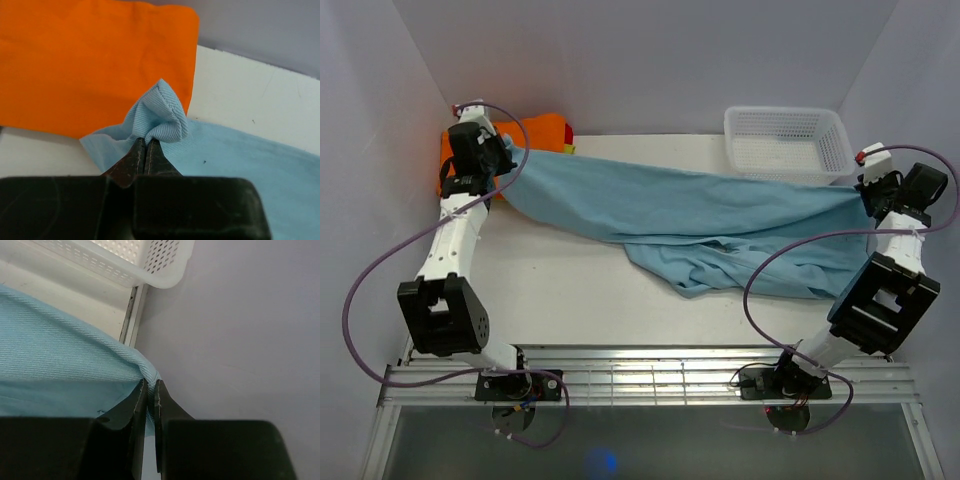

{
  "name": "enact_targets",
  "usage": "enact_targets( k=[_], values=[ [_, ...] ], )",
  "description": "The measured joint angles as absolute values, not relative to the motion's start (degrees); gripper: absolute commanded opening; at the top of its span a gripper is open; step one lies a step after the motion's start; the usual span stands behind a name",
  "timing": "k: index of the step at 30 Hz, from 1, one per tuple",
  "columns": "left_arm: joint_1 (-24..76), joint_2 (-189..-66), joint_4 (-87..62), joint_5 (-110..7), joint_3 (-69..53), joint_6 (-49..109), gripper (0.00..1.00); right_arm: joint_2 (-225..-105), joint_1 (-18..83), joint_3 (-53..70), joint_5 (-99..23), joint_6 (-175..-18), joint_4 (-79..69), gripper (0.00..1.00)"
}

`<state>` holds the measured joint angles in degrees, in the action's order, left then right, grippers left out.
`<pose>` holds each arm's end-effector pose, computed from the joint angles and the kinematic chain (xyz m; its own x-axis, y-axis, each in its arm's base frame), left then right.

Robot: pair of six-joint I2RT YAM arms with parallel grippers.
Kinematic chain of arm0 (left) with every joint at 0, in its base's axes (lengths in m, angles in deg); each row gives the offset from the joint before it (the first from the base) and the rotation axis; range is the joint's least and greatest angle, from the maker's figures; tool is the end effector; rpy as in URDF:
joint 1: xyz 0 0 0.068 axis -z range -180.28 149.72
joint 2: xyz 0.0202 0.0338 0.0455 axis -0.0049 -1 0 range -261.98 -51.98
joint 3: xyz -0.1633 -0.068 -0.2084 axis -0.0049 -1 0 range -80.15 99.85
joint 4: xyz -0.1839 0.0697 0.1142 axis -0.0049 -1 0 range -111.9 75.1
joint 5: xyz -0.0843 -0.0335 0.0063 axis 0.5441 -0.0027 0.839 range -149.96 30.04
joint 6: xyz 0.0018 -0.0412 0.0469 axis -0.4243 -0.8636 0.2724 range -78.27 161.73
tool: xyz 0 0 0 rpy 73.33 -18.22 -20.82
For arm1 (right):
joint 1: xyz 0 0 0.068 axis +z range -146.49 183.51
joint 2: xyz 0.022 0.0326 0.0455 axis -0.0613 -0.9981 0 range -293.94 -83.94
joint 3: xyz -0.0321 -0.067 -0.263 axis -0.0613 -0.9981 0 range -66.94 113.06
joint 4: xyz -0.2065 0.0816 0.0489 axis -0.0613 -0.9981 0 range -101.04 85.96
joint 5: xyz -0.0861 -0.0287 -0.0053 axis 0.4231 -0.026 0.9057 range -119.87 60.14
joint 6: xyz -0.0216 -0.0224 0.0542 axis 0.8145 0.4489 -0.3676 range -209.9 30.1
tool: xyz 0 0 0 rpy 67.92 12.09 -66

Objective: Fold and stack the trousers
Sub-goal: Flatten the trousers out

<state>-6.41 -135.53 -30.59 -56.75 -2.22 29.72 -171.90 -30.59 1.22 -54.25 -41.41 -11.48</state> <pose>0.3152 0.0312 0.3716 -0.3419 -0.2457 -0.9070 -0.1288 0.9684 -0.2137 0.2851 -0.1694 0.3100 -0.4060 -0.5487 -0.7308 -0.1467 0.8284 -0.5405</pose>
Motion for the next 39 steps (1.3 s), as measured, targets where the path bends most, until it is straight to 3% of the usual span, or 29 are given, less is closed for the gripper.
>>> enact_targets(
  k=[6, 9, 10, 11, 12, 13, 15, 16, 18, 23, 27, 31, 35, 39],
  values=[
    [1.6, -147.6, -27.6, -61.2, 2.8, 29.4, 0.00, -178.3, -22.4, 2.2, -43.9, -41.7, -6.7, 0.08],
    [4.8, -153.1, -26.3, -61.7, 7.9, 30.8, 0.55, -181.1, -19.4, 3.3, -39.3, -42.0, -5.1, 0.09],
    [5.5, -154.4, -26.2, -61.5, 9.2, 31.5, 0.95, -181.8, -19.0, 3.6, -38.3, -41.9, -5.2, 0.18],
    [5.8, -155.5, -26.3, -61.2, 10.3, 32.1, 0.98, -182.3, -18.7, 3.9, -37.3, -42.0, -5.6, 0.30],
    [6.1, -156.2, -26.9, -60.6, 11.3, 32.6, 0.98, -182.8, -18.6, 4.8, -36.5, -42.1, -6.9, 0.43],
    [6.1, -156.4, -27.9, -59.9, 12.0, 34.0, 0.98, -183.1, -18.5, 5.8, -35.8, -42.3, -8.4, 0.68],
    [6.0, -156.3, -30.8, -57.1, 13.4, 37.1, 0.98, -183.7, -18.4, 8.6, -34.8, -41.8, -11.8, 0.78],
    [6.0, -155.9, -32.1, -54.9, 13.8, 39.6, 0.98, -183.6, -18.4, 9.9, -34.4, -41.5, -13.8, 0.92],
    [5.8, -153.4, -35.9, -49.0, 13.3, 46.6, 0.98, -182.9, -18.4, 12.3, -34.1, -40.4, -17.9, 0.96],
    [8.1, -141.1, -48.9, -32.6, 5.9, 66.1, 0.86, -178.2, -18.7, 17.1, -36.7, -37.7, -33.6, 0.91],
    [19.3, -134.7, -53.9, -28.1, -3.6, 78.5, 0.83, -174.3, -18.7, 18.3, -41.4, -36.1, -47.4, 0.78],
    [31.7, -143.2, -55.7, -28.4, -7.1, 85.9, 0.79, -173.7, -18.0, 13.0, -43.6, -36.1, -53.8, 0.64],
    [35.3, -154.5, -53.6, -31.3, -7.5, 89.4, 0.81, -177.2, -17.6, 4.4, -42.6, -37.3, -54.6, 0.54],
    [36.4, -156.6, -48.9, -34.2, -10.7, 92.8, 0.87, -181.5, -17.6, 0.0, -40.2, -39.2, -52.2, 0.48]
  ],
)
